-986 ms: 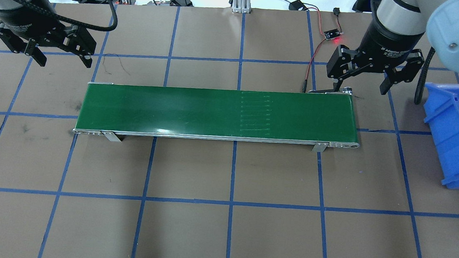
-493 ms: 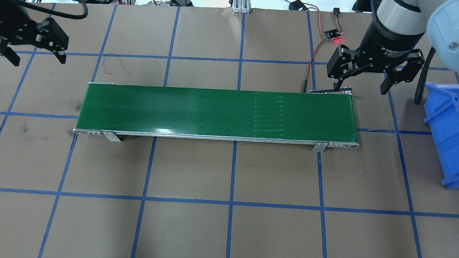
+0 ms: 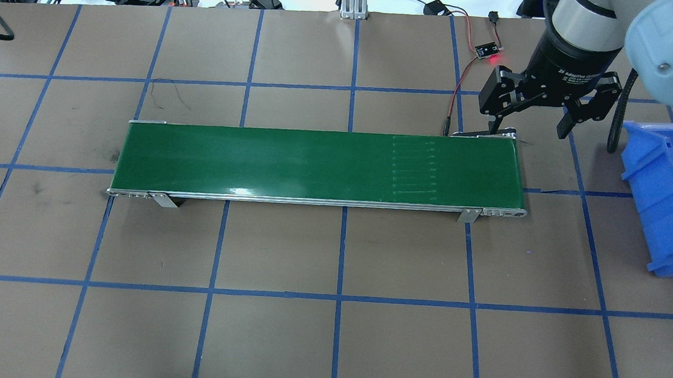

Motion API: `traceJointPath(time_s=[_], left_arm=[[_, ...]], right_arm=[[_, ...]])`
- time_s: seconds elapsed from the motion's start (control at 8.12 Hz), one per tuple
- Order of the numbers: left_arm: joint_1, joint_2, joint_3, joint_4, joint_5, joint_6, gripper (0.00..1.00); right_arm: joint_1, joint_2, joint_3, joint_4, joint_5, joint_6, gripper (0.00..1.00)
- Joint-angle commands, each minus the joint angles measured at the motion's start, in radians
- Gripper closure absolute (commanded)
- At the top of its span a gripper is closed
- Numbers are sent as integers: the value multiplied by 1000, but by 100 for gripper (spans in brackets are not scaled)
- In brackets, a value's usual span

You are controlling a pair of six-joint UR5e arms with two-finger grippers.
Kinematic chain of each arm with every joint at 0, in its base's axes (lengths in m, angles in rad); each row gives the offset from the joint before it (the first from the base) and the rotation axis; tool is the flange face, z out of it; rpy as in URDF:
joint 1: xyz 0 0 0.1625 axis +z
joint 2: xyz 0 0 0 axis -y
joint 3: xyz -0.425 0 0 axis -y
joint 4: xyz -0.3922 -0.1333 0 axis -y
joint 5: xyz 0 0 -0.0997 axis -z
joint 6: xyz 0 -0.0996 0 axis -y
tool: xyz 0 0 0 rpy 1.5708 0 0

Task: Move capacitor from left to right
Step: 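Lower the left gripper and grasp the brown capacitor beside the breaker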

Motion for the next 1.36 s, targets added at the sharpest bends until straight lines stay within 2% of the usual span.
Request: traceJointPath(time_s=[0.0,0.12,0.37,0.49,0.62,0.74,0.99,1.23], left_arm=[[196,-23,-22,32,19,299,0],[242,-38,-71,102,6,363,0],[319,-73,-195,320,-61,515,0],[358,-107,-254,412,-61,577,0],[387,-156,-288,509,-61,630,0],[422,-203,-295,581,-61,663,4],[462,-265,-297,650,-66,700,7],[481,-300,-299,660,-136,698,11]], right_arm=[[-1,-1,0,0,0,0,0],[-1,-1,0,0,0,0,0],[-1,-1,0,0,0,0,0],[-1,-1,0,0,0,0,0],[0,-1,0,0,0,0,0],[0,1,0,0,0,0,0],[-1,-1,0,0,0,0,0],[0,-1,0,0,0,2,0]])
